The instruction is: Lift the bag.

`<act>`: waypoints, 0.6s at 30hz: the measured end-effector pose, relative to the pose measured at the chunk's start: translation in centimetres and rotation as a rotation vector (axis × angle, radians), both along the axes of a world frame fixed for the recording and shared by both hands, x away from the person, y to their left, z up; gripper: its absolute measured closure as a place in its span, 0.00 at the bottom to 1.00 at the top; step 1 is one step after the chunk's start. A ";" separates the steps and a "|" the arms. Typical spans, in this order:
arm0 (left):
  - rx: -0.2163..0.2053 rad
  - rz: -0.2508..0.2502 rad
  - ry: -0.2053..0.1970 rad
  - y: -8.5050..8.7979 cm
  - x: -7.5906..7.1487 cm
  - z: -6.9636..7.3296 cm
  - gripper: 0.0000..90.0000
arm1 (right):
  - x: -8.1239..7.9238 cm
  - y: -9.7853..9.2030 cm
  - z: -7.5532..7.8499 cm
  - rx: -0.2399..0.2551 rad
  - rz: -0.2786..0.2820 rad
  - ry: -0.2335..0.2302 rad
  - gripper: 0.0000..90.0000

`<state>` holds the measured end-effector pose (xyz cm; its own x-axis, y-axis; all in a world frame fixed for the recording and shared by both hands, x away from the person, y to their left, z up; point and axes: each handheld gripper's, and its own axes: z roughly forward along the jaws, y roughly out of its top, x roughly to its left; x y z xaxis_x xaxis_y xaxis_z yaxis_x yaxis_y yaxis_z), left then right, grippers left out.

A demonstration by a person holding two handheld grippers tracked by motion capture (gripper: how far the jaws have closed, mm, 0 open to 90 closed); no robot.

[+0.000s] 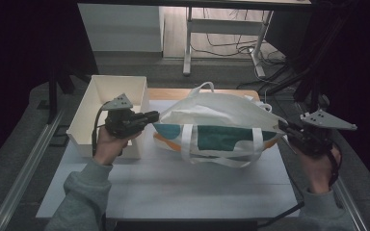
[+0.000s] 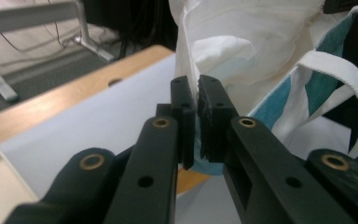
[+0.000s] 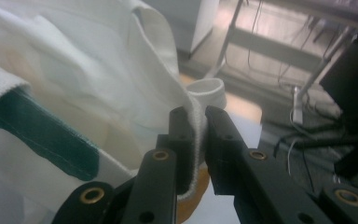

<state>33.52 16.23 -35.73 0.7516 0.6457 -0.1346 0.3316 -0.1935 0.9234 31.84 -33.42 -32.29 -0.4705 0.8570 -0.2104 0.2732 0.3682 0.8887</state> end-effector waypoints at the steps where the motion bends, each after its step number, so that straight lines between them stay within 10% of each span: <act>1: -0.007 0.001 -0.004 0.2 0.0 0.2 0.94 | -0.1 0.2 0.7 0.004 0.005 -0.019 0.91; 6: -0.008 0.025 -0.001 0.9 0.7 0.4 0.95 | 0.8 0.9 1.3 0.019 0.014 -0.030 0.91; 18: 0.040 0.077 0.108 0.5 4.9 -2.4 0.96 | 6.9 1.6 -2.4 -0.023 -0.036 0.101 0.91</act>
